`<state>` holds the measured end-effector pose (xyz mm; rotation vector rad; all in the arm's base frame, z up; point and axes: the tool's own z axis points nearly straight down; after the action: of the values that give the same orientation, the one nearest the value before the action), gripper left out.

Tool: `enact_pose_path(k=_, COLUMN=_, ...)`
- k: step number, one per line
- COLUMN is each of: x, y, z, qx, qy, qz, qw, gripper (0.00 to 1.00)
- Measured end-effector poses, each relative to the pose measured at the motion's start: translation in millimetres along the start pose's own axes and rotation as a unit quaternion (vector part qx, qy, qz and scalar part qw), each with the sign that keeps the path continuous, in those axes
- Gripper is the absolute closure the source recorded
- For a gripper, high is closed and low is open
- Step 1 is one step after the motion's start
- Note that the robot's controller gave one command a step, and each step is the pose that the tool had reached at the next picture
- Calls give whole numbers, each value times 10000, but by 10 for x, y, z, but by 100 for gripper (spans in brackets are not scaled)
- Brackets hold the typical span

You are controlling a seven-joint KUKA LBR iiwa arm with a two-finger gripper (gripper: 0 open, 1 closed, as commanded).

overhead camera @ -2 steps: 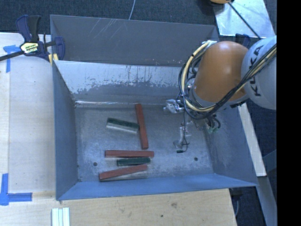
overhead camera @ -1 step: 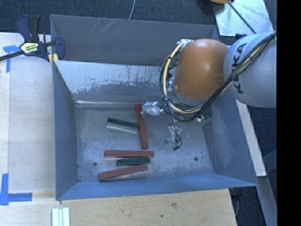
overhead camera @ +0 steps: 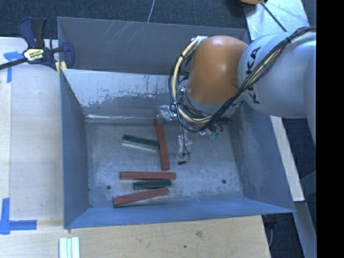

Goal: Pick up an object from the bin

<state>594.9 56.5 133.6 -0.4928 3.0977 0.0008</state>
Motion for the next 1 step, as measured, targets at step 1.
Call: enact_pose_path(k=1, x=-194, y=191, z=414, qx=0, qy=1, qz=546, qw=9985, gripper=0)
